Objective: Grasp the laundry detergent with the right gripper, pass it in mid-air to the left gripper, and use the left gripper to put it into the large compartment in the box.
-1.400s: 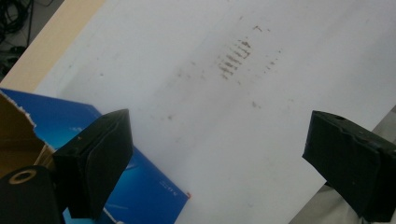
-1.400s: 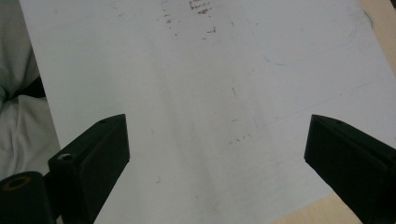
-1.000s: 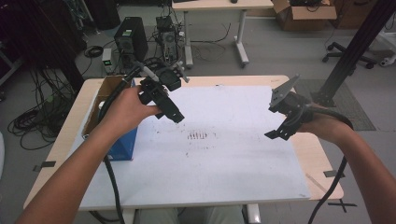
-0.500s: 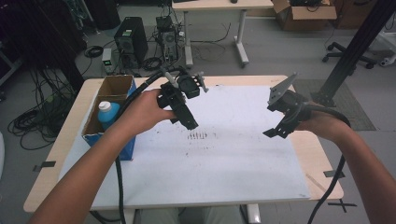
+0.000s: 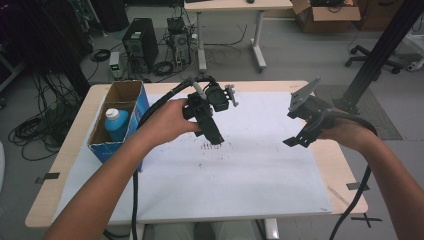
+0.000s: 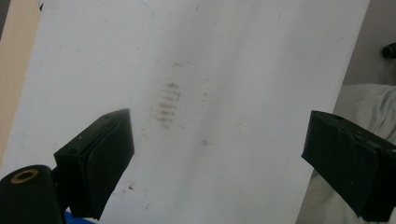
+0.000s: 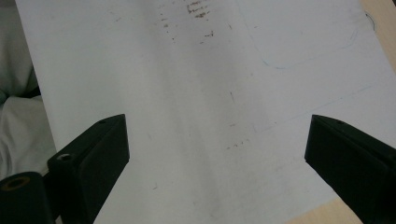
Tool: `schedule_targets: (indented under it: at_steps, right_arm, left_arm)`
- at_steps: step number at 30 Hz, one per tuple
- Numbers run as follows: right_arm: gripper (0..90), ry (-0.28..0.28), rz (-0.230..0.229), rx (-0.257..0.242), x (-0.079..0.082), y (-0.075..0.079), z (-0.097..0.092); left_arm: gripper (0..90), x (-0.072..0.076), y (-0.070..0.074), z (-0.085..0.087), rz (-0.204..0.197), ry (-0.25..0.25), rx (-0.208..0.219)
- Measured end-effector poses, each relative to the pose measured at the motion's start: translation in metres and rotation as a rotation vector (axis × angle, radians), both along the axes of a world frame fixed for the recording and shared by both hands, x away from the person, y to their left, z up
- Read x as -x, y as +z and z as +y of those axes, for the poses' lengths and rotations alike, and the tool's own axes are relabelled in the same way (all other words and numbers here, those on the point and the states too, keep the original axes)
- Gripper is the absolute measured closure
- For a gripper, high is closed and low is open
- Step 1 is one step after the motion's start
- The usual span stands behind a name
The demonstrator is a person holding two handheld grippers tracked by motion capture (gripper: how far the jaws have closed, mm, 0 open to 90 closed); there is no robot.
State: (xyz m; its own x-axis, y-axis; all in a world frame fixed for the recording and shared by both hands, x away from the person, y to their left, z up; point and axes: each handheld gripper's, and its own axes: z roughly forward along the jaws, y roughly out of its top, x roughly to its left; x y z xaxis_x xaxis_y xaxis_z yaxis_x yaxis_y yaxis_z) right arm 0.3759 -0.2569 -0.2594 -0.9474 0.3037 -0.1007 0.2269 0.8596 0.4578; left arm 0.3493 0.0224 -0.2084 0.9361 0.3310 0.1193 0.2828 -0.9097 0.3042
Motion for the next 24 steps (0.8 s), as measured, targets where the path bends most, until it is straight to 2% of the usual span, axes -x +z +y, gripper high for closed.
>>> schedule_targets:
  at_steps: [9, 24]
  right_arm:
    - [6.1, -0.001, 0.007, 0.003, -0.0026, -0.0033, 0.0016]
    - [6.0, -0.002, 0.006, 0.001, -0.0015, -0.0051, 0.0006]
  left_arm:
    - [9.2, 0.0008, 0.0015, -0.0063, -0.014, -0.027, 0.024]
    - [9.3, -0.0017, -0.0004, -0.0079, -0.002, -0.019, 0.019]
